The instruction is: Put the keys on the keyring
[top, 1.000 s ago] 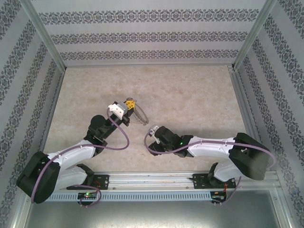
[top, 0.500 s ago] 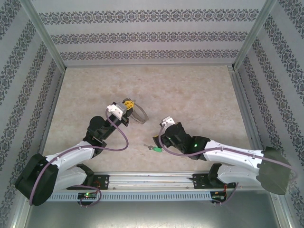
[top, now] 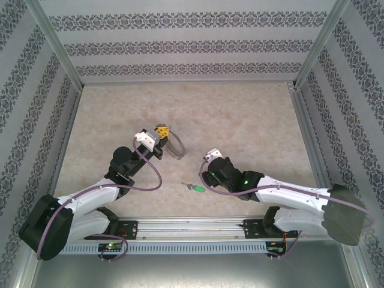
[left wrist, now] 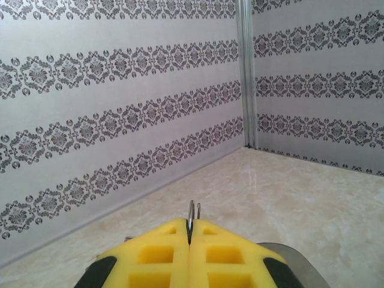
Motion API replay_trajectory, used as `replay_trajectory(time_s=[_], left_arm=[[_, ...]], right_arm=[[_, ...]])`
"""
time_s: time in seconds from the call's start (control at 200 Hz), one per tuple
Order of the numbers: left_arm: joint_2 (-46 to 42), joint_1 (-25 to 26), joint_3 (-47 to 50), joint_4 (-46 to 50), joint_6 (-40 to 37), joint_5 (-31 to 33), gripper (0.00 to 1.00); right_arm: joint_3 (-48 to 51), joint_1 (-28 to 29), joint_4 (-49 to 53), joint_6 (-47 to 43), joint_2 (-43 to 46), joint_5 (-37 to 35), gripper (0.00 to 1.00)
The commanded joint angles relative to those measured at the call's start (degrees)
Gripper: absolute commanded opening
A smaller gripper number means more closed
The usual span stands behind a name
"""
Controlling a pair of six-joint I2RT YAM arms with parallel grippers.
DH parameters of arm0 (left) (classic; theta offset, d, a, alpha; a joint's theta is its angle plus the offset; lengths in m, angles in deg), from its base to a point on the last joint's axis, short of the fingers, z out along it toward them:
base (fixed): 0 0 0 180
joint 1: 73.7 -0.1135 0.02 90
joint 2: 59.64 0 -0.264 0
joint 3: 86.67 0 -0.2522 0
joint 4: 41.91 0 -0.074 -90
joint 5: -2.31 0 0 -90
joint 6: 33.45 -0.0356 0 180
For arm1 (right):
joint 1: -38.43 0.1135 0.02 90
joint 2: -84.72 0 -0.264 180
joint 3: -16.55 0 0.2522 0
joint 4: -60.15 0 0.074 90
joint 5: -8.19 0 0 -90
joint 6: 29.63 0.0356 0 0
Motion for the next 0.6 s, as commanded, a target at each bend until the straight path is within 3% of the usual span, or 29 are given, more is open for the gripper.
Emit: replay_trajectory(time_s=[0.0,0.31,0.435,0.595], left_arm=[[-1.4,0.7,-0.9,-1.4,0.1,0.3,0.0],[-1.2,0.7,-1.3,-1.0,0.1,0.3,0.0],[-1.2,0.7,-1.4,-0.8,0.0,0.3,0.0],[-1.2,0.7,-1.6,-0.9,0.0,0.3,0.0]], right_arm=[[-2.3,-0.3,2.5,-1.6,-2.9,6.1,0.73],[-4.6,-0.3,-1.1,-3.9,-11.1,17.6,0.46],[-5.2,-0.4,-1.9,-4.4,-12.9,21.2,0.39],[-6.0,-0.4,-2.5,-4.7,-15.2,23.3,0.38]])
